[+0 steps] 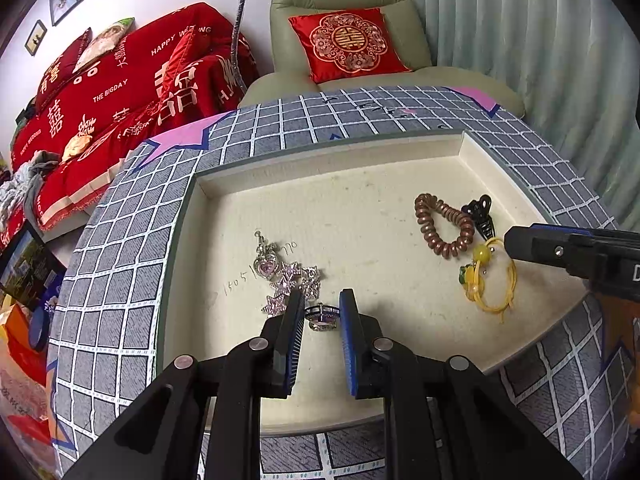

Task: Organize jewelry
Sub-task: 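Open both tools to release the heart pendant and yellow cord into the tray, then move both tools toward the beaded and braided bracelets on the tablecloth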

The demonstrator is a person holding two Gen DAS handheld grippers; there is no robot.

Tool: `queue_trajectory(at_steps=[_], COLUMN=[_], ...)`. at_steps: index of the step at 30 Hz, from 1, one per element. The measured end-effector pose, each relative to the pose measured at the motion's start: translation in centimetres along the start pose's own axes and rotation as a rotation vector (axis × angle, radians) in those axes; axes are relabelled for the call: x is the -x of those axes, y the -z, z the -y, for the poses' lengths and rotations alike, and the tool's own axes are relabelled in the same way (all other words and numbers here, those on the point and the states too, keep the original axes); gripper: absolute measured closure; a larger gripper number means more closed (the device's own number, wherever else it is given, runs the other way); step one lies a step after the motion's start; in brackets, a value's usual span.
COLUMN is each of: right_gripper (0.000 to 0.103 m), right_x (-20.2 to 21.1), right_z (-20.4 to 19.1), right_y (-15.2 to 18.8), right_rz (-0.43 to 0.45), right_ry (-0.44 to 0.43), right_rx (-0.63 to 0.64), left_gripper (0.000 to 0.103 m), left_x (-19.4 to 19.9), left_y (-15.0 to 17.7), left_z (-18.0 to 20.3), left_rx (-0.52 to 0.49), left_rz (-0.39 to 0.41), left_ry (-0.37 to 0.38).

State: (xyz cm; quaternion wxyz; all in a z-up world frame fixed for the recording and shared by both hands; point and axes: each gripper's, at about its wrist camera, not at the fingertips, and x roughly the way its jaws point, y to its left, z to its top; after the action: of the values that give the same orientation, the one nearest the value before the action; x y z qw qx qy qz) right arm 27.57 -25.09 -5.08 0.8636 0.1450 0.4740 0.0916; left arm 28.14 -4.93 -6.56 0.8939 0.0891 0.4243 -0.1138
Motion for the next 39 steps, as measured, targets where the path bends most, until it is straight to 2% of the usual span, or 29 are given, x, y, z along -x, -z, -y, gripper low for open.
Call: queue_trajectory(at_steps=[5,7,8,9,13,15,16,17,23,27,33,39], right_gripper=[0.061,0.061,0.061,0.061,0.058,0.042,0.025,0.019,0.018,0.018,0.018,0.018], right_x=[0.8,1.1,1.3,1.4,1.8,2.0,2.2,2.6,4.9,6.5,7.5,7.7], right_z=[-0.1,-0.1,-0.1,-0.1,-0.2,-0.2,-0.2,-0.2,-0.9,-1.4,-2.0,-2.1], right_y=[-0.2,-0.1,-0.2,-0.2,-0.1,-0.1,0.0,0.1,1.5,3.3,7.0,10.3], right_rz=[0.024,0.032,0.035,0.035,0.037,0.04,0.044,0.052,0.074,0.074,-0.004,-0.053], right_ry=[-0.019,-0.022,-0.024,-0.027,-0.023,-0.039,-0.047,-0.054,-0.07,-0.068,-0.065,-0.025], right_rx=[-0.024,-0.031,-0.035,-0.036,-0.036,-0.049,-0.056,-0.061,-0.065,-0.049,-0.027,-0.017], left_gripper=[0.075,0.021,0.0,0.0,0.0,0.0,0.0,0.0,0.0,0.0,0.0,0.0], left_x=[0.5,0.8,1.2,2.0,2.7,3.2,3.6,3.9,7.0,9.4,11.6,13.6], left_y=[-0.4,-0.6,-0.7,-0.7,-0.9,-0.7,-0.4,-0.2,2.8,6.0,10.4,14.5], left_z=[-0.4,-0.6,-0.8,-0.9,-1.2,-1.3,-1.4,-1.4,-1.7,-1.6,-1.8,-0.7], left_rx=[0.023,0.034,0.051,0.063,0.064,0.06,0.055,0.051,0.031,0.017,0.047,0.029], left_rz=[0.021,0.032,0.054,0.105,0.105,0.114,0.117,0.118,0.122,0.118,0.078,0.04], left_ry=[0.004,0.001,-0.015,-0.03,-0.024,-0.036,-0.043,-0.046,-0.04,-0.038,-0.004,0.068])
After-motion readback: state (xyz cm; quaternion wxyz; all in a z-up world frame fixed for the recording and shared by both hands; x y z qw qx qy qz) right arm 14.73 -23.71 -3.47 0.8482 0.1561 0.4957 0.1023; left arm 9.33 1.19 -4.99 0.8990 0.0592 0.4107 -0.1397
